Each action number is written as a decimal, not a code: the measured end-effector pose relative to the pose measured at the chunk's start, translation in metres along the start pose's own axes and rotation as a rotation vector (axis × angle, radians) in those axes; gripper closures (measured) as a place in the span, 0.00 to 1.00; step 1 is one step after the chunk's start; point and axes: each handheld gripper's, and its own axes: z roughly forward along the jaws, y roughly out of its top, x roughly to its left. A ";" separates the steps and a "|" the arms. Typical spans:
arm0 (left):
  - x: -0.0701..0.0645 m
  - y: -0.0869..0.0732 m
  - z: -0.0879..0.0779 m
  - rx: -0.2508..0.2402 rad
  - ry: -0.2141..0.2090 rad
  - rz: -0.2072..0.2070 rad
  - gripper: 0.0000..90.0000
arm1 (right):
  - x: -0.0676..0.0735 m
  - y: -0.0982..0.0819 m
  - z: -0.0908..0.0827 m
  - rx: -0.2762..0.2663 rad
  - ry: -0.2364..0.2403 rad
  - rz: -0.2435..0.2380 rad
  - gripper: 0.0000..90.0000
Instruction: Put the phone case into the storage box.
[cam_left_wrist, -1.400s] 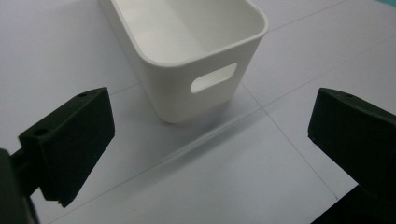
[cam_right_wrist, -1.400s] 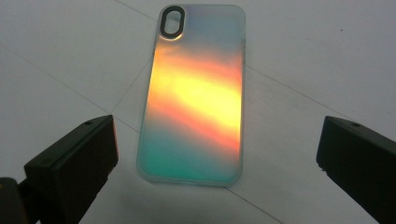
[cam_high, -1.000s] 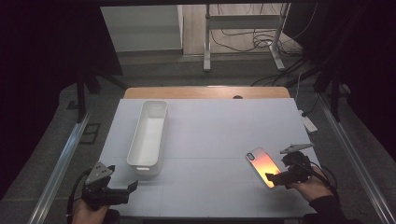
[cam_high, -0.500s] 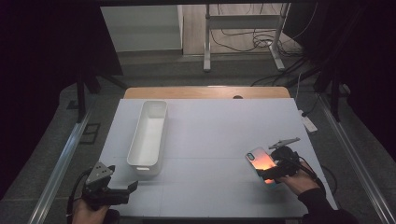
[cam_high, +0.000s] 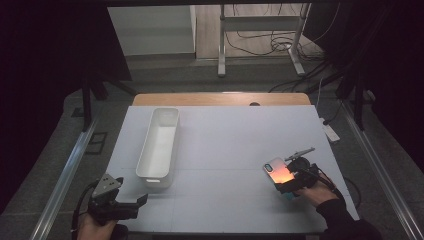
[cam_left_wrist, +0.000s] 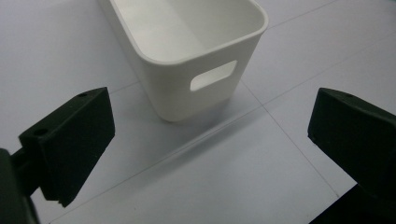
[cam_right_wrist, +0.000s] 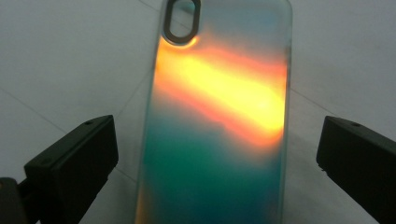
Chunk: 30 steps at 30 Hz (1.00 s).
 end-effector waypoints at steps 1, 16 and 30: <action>0.000 0.000 0.000 0.000 0.000 0.000 0.01 | -0.001 0.000 0.003 0.011 -0.004 -0.001 0.00; 0.000 0.000 0.000 0.004 0.002 0.002 0.01 | 0.001 -0.003 0.017 0.073 -0.016 -0.028 0.00; -0.001 0.000 0.000 0.003 0.015 0.005 0.01 | 0.000 0.000 0.010 0.096 -0.019 -0.007 0.18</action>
